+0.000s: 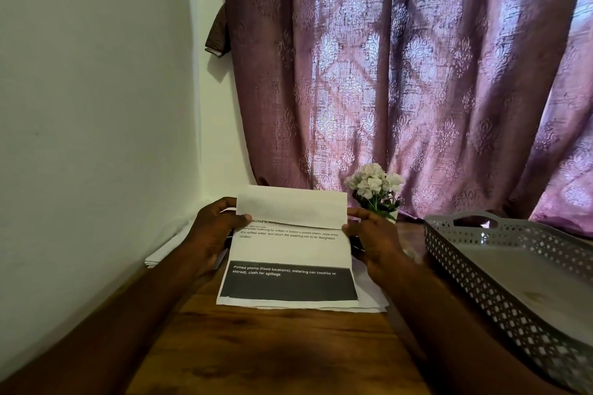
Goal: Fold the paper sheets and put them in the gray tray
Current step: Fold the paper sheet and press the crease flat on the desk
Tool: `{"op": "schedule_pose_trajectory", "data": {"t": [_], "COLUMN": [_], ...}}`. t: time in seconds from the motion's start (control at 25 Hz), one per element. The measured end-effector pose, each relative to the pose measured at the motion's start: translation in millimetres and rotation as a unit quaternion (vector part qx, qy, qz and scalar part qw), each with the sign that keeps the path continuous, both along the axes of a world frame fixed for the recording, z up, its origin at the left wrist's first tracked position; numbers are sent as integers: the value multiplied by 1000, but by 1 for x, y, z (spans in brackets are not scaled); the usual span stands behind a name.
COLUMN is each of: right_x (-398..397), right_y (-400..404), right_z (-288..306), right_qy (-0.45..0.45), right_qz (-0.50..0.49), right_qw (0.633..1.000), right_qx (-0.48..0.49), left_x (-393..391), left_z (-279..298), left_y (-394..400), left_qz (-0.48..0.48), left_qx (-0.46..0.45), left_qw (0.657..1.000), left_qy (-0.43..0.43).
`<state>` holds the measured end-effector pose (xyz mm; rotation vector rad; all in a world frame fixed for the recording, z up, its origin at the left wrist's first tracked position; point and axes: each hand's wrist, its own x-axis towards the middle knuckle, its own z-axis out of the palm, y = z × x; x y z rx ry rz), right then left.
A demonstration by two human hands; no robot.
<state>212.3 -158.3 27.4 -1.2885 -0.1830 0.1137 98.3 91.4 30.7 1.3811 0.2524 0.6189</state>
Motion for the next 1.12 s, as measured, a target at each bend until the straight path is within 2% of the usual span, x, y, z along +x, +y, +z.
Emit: {"op": "schedule_pose_trajectory", "data": {"t": [0.36, 0.64, 0.72, 0.88, 1.0, 1.12], "right_x": [3, 6, 6, 4, 5, 8], "right_y": [1, -3, -1, 4, 5, 4], "right_z": [-3, -1, -1, -1, -3, -2], "right_qy": [11, 49, 36, -6, -13, -21], "right_qz": [-13, 14, 33, 84, 60, 44], "right_qw": [1000, 998, 999, 996, 996, 996], "right_qx": [11, 33, 24, 44, 57, 77], "left_x": [2, 5, 8, 11, 10, 9], "left_z": [-1, 0, -1, -7, -8, -10], "left_y": [0, 4, 5, 6, 6, 2], "left_qz": [17, -26, -20, -20, -30, -36], "left_qx": [24, -52, -59, -2, -6, -8], "left_qw": [999, 998, 998, 1000, 998, 999], "left_qy": [13, 13, 0, -20, -47, -27]}}
